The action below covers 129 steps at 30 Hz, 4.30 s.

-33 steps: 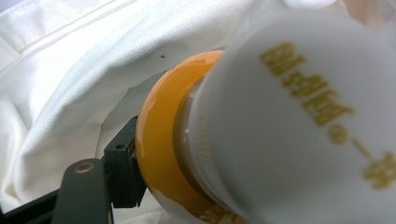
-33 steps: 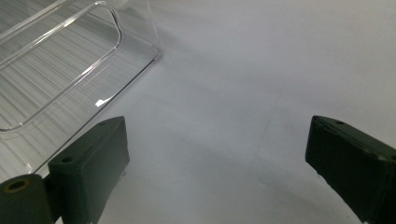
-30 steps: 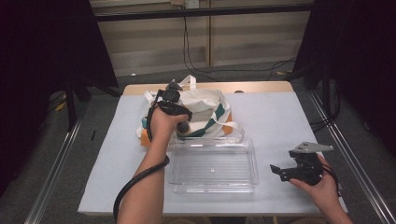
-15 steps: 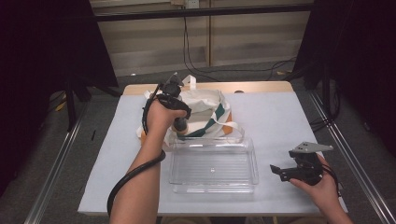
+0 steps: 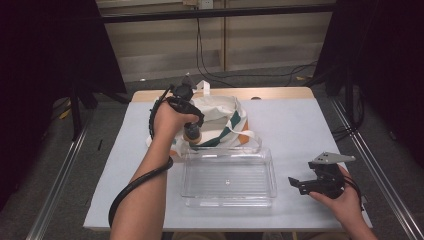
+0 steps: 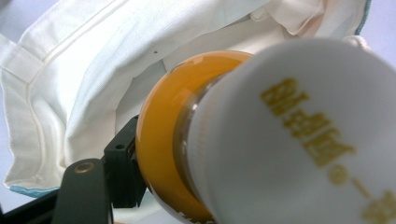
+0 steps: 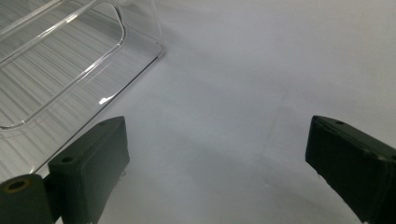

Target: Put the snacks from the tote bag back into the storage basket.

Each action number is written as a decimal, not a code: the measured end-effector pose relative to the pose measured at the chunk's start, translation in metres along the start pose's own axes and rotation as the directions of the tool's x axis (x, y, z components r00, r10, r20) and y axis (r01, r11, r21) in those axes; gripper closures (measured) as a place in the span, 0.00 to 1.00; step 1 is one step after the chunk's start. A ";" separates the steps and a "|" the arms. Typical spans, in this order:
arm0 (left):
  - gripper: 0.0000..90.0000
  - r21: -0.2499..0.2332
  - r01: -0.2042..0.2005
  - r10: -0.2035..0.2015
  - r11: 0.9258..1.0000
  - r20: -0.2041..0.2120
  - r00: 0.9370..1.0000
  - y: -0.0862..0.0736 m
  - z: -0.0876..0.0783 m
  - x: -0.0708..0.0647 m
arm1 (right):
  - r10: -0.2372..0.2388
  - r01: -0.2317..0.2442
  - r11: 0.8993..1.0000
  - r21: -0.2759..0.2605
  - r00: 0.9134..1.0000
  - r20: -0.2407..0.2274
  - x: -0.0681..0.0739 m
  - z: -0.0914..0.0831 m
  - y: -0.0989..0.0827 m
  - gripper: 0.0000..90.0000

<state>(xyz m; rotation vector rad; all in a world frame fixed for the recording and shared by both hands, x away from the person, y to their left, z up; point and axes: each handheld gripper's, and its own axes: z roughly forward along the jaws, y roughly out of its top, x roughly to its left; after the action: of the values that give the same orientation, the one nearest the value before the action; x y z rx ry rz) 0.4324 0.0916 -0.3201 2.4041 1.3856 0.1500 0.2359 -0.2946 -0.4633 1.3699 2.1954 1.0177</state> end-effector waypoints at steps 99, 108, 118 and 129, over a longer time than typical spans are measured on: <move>0.33 0.079 -0.137 0.131 0.987 0.070 0.989 -0.012 -0.065 -0.029 | -0.025 0.025 0.999 0.019 0.999 -0.021 0.004 0.005 0.003 0.06; 0.33 0.082 -0.143 0.136 0.986 0.081 0.987 -0.016 -0.061 -0.029 | -0.028 0.028 0.999 0.017 0.999 -0.016 0.004 0.005 0.003 0.06; 0.33 0.093 -0.137 0.129 0.986 0.087 0.988 -0.021 -0.055 -0.026 | -0.026 0.027 1.000 0.017 1.000 -0.016 0.004 0.005 0.003 0.06; 0.33 0.097 -0.144 0.134 0.985 0.100 0.986 -0.025 -0.051 -0.029 | -0.025 0.025 0.999 0.021 1.000 -0.016 0.004 0.006 0.003 0.06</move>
<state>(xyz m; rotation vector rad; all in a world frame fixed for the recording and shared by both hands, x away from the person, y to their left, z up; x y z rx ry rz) 0.3839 0.0913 -0.2791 2.5595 1.2119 0.0004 0.2391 -0.2878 -0.4648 1.3445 2.2352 1.0023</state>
